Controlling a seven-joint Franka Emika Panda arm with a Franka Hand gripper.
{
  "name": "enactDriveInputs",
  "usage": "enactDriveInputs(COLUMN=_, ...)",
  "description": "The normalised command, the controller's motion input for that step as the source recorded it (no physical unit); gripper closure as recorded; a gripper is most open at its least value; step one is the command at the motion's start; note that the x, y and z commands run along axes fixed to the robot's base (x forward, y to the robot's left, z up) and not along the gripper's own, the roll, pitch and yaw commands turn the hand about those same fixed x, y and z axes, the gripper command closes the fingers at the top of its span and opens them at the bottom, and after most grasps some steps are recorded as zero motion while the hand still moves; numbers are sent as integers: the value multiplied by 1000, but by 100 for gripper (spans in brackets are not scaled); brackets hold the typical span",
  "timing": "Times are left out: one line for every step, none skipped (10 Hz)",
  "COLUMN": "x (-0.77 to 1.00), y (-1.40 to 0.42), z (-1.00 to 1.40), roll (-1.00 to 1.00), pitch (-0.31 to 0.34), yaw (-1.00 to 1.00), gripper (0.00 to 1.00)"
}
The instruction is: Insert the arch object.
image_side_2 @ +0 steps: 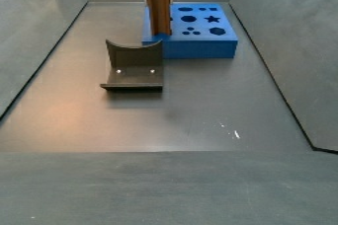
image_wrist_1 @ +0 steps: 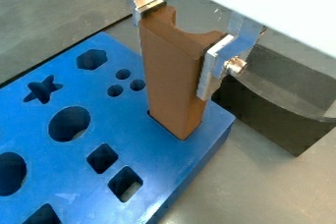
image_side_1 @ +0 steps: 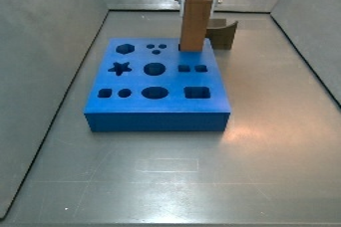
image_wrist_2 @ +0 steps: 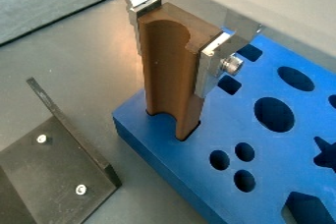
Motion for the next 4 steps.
enactDriveInputs(x=0, y=0, z=-254, roll=-71, pitch=-19, yaw=0, gripper=100)
enactDriveInputs(x=-9, y=0, z=-131, roll=-51, pitch=-11, yaw=0, gripper=100)
enactDriveInputs(x=0, y=0, z=0, roll=-17, pitch=0, yaw=0, gripper=100)
enactDriveInputs(x=0, y=0, z=0, roll=0, pitch=0, yaw=0, gripper=100)
